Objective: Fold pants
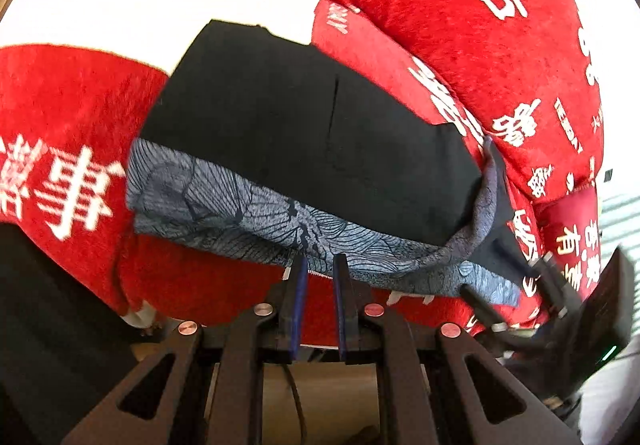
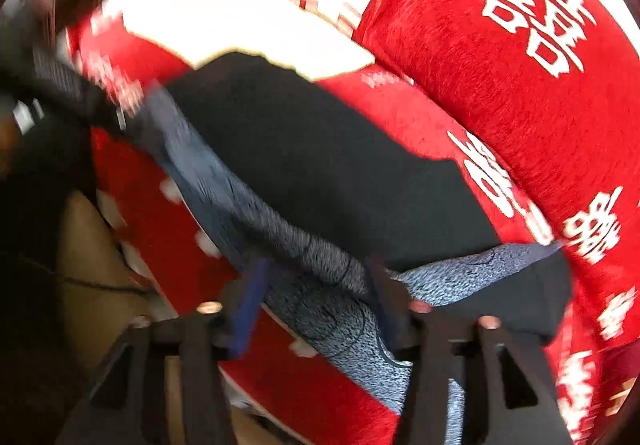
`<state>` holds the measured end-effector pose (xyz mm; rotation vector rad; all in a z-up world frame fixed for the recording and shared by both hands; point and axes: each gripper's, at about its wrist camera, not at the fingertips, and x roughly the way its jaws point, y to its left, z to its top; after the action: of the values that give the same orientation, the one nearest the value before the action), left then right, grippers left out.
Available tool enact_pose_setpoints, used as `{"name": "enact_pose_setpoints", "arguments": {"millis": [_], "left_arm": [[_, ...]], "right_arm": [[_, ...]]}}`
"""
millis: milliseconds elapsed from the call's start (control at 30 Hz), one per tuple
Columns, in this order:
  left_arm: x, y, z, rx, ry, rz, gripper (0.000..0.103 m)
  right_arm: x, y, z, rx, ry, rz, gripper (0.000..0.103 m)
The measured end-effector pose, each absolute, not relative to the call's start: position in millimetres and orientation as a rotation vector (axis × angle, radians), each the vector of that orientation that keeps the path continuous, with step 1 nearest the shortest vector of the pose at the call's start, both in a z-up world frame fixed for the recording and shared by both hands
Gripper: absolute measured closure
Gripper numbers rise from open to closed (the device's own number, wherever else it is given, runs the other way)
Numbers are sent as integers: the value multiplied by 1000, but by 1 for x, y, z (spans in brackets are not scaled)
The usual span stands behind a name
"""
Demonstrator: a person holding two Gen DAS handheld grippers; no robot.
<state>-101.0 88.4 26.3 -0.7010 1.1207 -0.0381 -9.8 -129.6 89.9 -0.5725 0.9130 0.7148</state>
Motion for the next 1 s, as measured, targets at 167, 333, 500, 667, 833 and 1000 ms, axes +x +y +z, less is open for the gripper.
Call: {"name": "enact_pose_setpoints", "arguments": {"millis": [167, 333, 500, 667, 833, 1000], "left_arm": [[-82, 81, 38, -650, 1094, -35, 91], [-18, 53, 39, -532, 1117, -10, 35], [6, 30, 19, -325, 1172, 90, 2], [-24, 20, 3, -197, 1153, 39, 2], [-46, 21, -4, -94, 1205, 102, 1], [-45, 32, 31, -136, 1135, 131, 1]], "right_arm": [[38, -124, 96, -394, 930, 636, 25], [77, -110, 42, -361, 1116, 514, 25], [76, -140, 28, -318, 1166, 419, 20], [57, -175, 35, -274, 1136, 420, 20], [50, -176, 42, -328, 1132, 400, 20], [54, -178, 68, -276, 1089, 380, 19]]}}
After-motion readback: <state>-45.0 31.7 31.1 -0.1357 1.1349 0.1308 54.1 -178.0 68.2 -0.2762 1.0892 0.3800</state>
